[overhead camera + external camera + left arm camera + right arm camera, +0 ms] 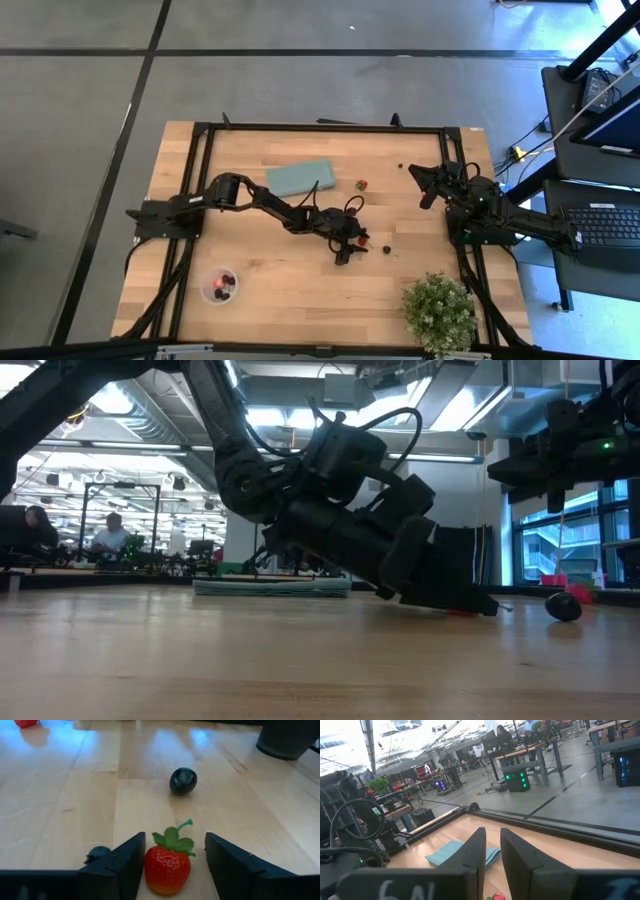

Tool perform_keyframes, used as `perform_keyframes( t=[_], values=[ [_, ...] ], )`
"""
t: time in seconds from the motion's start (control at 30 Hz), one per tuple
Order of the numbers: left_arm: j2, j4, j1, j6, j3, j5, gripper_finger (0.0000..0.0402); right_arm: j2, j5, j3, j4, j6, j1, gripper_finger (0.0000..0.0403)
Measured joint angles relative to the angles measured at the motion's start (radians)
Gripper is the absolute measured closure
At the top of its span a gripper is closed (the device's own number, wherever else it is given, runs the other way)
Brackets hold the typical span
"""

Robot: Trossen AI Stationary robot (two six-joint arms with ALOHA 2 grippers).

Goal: Pick and placing Produce into tupperware
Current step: Put the bottom strawberry into the transparent container

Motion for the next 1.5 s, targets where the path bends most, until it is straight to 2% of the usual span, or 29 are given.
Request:
perform_keyframes(
  t=[0.4,0.67,0.83,1.03,1.27,1.37,1.5],
  values=[
    [-0.002,-0.025,0.001,-0.046,0.001,-0.021,0.0291,0.0,0.0,0.0,0.0,0.001,0.0,0.0342],
    [-0.003,-0.026,0.0,-0.097,0.0,-0.021,0.0292,0.0,0.0,0.0,0.0,0.001,0.0,0.0342],
    [-0.047,-0.106,-0.004,-0.098,-0.003,-0.006,0.0286,0.0,0.0,0.0,0.0,0.002,0.0,0.0342],
    [-0.195,-0.404,-0.006,-0.006,-0.005,0.029,0.0292,0.0,0.0,0.0,0.0,0.001,0.0,0.0342],
    [-0.476,-1.048,0.002,0.135,-0.005,0.017,0.0284,0.0,0.0,0.0,0.0,0.0,0.0,0.0342],
    [-0.607,-1.336,0.009,0.084,-0.004,0.012,0.0288,0.0,0.0,0.0,0.0,0.0,0.0,0.0342],
    [-0.759,-1.638,-0.003,-0.077,-0.004,0.018,0.0293,0.0,0.0,0.0,0.0,0.001,0.0,0.0342]
  ],
)
